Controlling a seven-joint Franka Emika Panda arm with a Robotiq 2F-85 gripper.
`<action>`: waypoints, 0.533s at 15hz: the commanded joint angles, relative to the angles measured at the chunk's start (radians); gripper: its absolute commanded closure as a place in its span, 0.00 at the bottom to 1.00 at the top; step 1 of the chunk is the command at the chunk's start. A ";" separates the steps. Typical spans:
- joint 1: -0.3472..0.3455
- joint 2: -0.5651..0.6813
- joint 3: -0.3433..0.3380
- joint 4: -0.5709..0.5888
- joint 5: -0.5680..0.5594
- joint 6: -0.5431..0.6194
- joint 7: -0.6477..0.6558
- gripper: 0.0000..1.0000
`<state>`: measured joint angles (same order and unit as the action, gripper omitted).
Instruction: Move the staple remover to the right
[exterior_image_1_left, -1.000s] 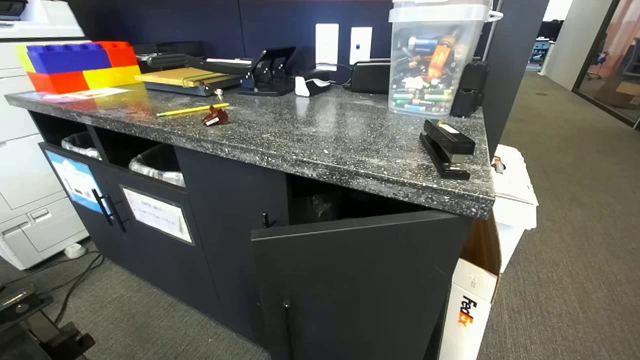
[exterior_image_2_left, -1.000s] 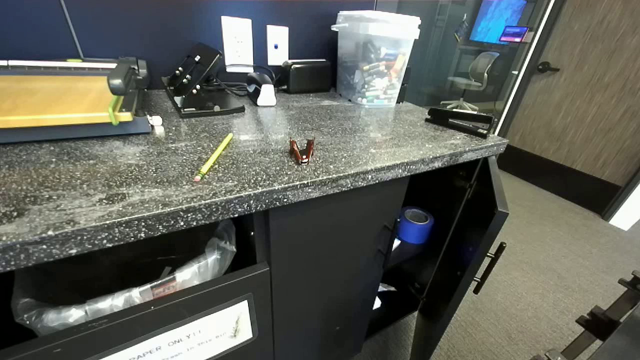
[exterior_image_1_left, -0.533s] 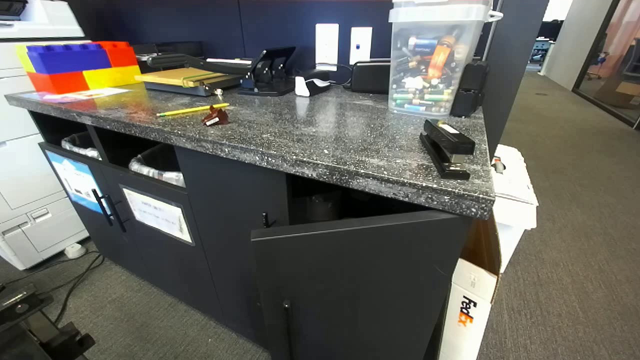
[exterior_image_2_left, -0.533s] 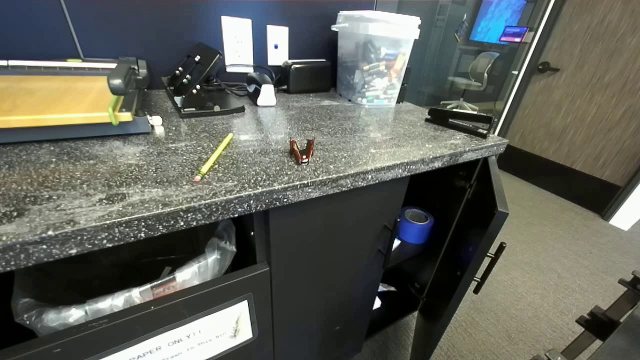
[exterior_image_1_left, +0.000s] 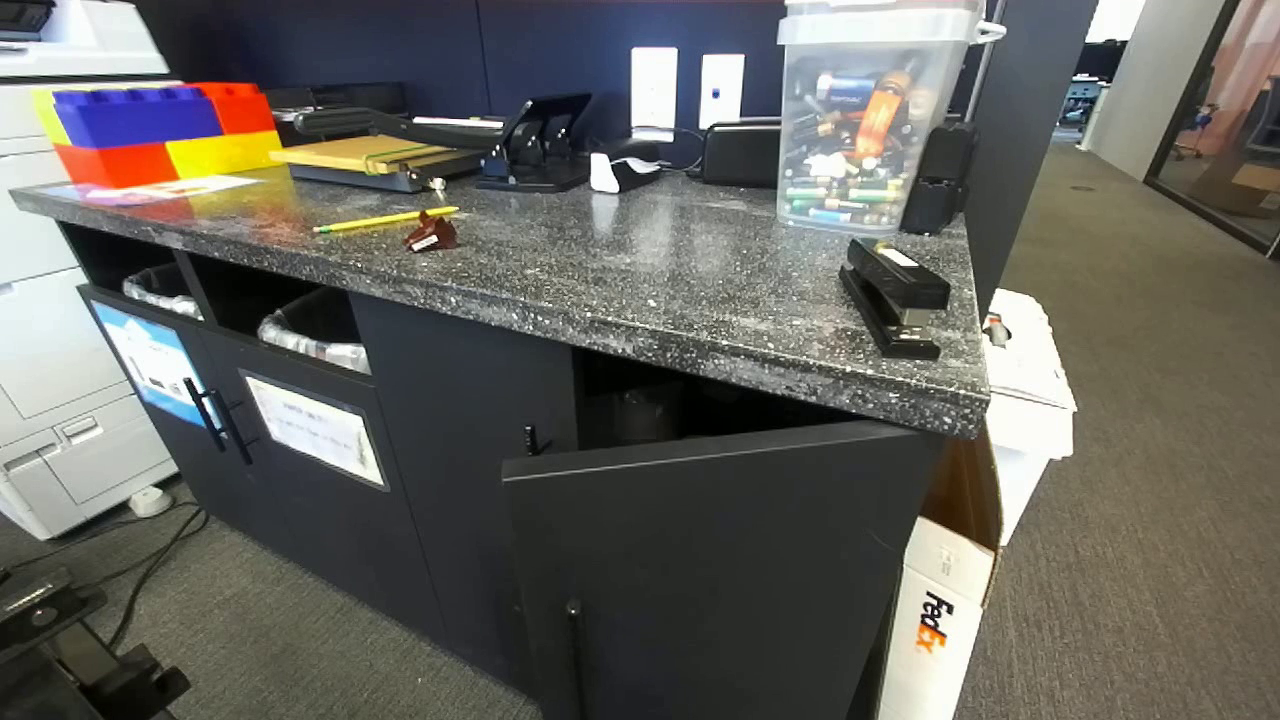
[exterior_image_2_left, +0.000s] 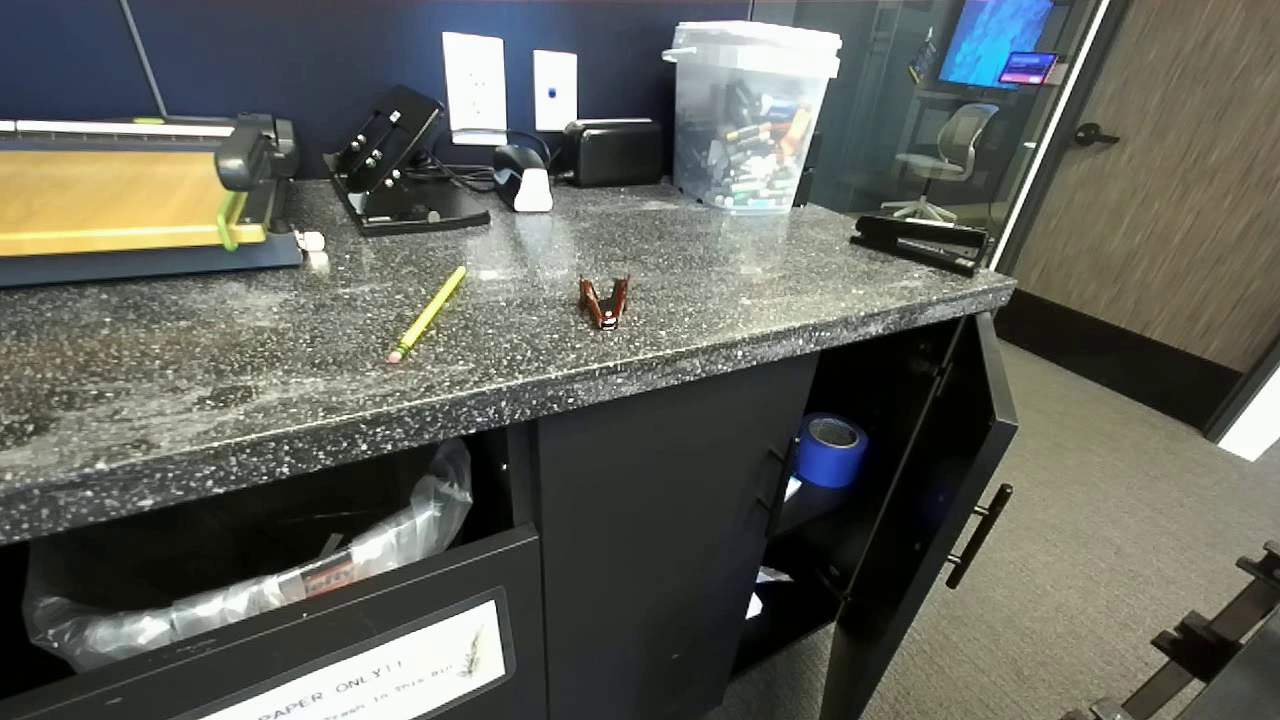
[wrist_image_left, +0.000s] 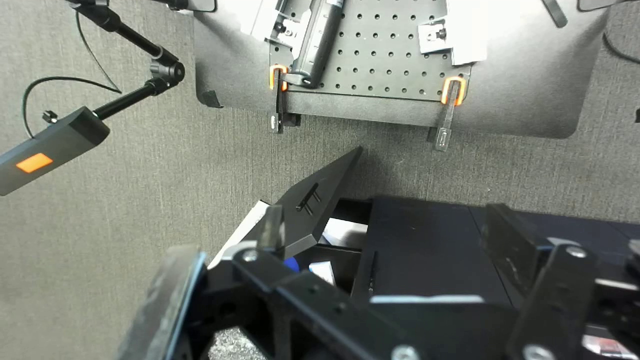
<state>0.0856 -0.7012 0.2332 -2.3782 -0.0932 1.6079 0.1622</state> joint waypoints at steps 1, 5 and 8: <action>0.004 0.097 0.030 0.070 -0.015 -0.007 0.051 0.00; -0.033 0.327 0.082 0.225 -0.006 0.042 0.107 0.00; -0.045 0.510 0.086 0.346 -0.003 0.108 0.145 0.00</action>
<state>0.0709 -0.3878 0.3016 -2.1867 -0.0932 1.6913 0.2657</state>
